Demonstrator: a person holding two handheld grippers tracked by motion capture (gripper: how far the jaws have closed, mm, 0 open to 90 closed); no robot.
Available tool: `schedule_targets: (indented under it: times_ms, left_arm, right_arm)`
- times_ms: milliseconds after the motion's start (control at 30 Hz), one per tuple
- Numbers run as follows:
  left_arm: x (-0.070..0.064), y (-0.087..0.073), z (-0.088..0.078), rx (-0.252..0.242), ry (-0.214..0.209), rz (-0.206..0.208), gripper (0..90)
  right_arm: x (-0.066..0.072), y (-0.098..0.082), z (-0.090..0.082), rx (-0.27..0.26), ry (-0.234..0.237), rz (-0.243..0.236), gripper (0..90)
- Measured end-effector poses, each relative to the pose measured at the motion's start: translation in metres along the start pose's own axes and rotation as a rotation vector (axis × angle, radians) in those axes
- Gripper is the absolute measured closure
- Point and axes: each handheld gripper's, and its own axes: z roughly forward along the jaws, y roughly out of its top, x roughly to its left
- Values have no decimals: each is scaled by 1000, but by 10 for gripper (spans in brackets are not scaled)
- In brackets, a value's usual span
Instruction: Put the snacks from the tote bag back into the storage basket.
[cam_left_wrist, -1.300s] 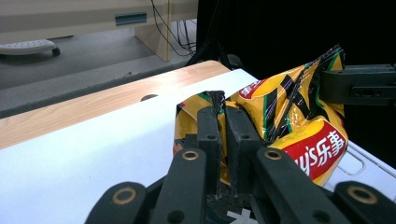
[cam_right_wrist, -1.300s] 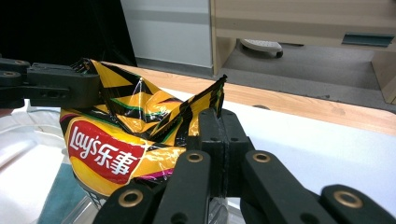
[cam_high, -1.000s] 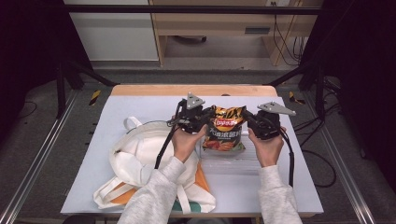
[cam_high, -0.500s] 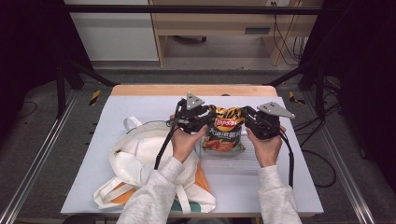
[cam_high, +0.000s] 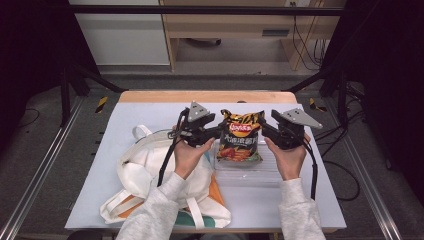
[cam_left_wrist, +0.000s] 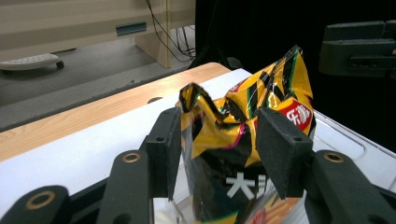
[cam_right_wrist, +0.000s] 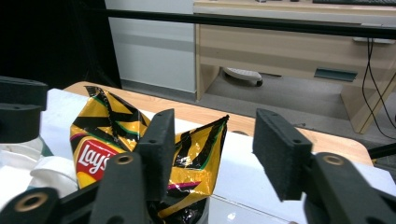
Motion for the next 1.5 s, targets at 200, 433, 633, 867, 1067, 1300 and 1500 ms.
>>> schedule_targets:
  times_ms: [200,433,633,867,1067,1300,1500]
  left_arm:
    - [14,-12,-18,3,-18,-14,478]
    - [31,-27,-40,3,-10,-24,455]
    - [47,-40,-62,11,16,-21,437]
    - [61,-59,-82,30,52,-15,416]
    - [68,-72,-93,24,72,-10,392]
    - [79,-86,-109,30,102,-16,377]
    - [89,-98,-125,13,136,-34,363]
  right_arm:
    - [0,0,-5,5,-1,5,389]
    - [0,-3,-11,12,14,1,318]
    - [1,-6,-20,30,23,-4,268]
    - [-3,-13,-29,37,24,5,220]
    - [-6,-20,-36,50,13,8,194]
    - [-12,-33,-47,58,-1,-1,190]
    - [-15,-45,-53,54,7,-8,179]
